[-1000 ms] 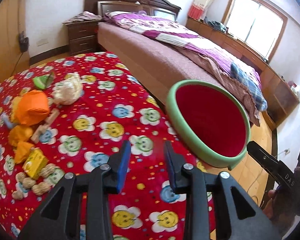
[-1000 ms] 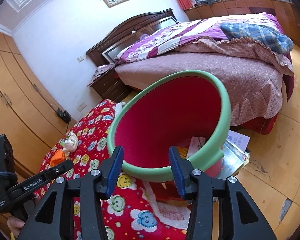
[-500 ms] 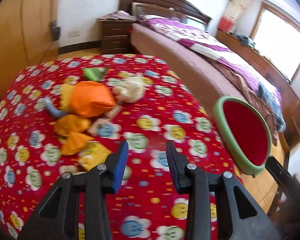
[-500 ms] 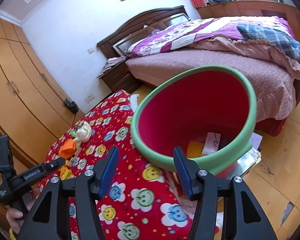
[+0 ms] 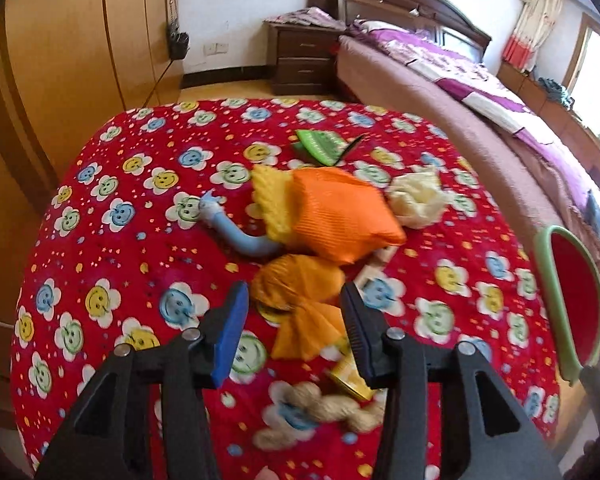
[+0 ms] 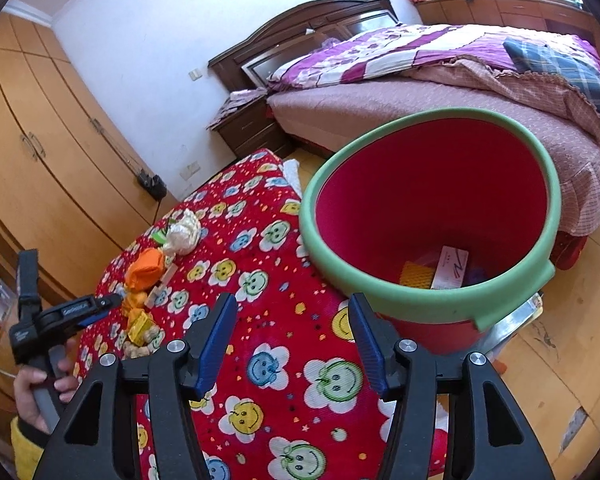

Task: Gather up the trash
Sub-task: 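Grasp the orange plastic bag with the left tool and lift it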

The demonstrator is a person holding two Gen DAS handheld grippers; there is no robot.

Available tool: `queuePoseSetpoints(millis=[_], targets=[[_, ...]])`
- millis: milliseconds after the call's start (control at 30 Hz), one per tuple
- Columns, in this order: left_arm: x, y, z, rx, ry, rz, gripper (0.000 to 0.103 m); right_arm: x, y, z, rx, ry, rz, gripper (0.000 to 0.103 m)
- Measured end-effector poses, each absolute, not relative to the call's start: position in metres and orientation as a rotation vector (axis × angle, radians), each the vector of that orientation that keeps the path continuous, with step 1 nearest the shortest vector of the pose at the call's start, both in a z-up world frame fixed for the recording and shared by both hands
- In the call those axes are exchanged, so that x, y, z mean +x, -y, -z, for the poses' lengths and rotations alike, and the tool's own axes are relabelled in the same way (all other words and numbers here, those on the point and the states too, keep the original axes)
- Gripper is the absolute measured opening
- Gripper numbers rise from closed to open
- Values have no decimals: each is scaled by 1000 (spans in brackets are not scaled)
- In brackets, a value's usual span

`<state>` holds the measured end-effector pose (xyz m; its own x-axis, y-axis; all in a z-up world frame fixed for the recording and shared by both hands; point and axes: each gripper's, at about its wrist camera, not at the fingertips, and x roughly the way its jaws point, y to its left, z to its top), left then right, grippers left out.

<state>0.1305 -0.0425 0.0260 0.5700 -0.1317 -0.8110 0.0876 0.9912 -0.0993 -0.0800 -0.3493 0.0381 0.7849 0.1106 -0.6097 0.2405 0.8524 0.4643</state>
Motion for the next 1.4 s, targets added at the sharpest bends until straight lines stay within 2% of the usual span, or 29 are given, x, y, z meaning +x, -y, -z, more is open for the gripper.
queuePoseSetpoints(millis=[100,167,300,600,700,833,900,1400], targets=[[143,40,-15,-58,-987,132,49,-78,346,-37,549,-682,74,59],[149,41,-9,-58,-1002,139,54,-77,345,-36,546,-688,75,59],[157,43,0,-59,-1004,139,57,-75,344,-35,543,-698,80,59],[163,43,4,-152,-1001,184,57,-68,337,-30,537,-721,71,59],[163,47,8,-168,-997,191,51,-67,334,-29,530,-726,66,59],[158,46,6,-210,-998,247,28,-67,333,-29,530,-727,62,59],[153,48,4,-206,-992,270,21,-67,332,-29,531,-729,59,59],[111,6,-30,-126,-920,189,20,-45,293,-42,441,-740,-33,59]])
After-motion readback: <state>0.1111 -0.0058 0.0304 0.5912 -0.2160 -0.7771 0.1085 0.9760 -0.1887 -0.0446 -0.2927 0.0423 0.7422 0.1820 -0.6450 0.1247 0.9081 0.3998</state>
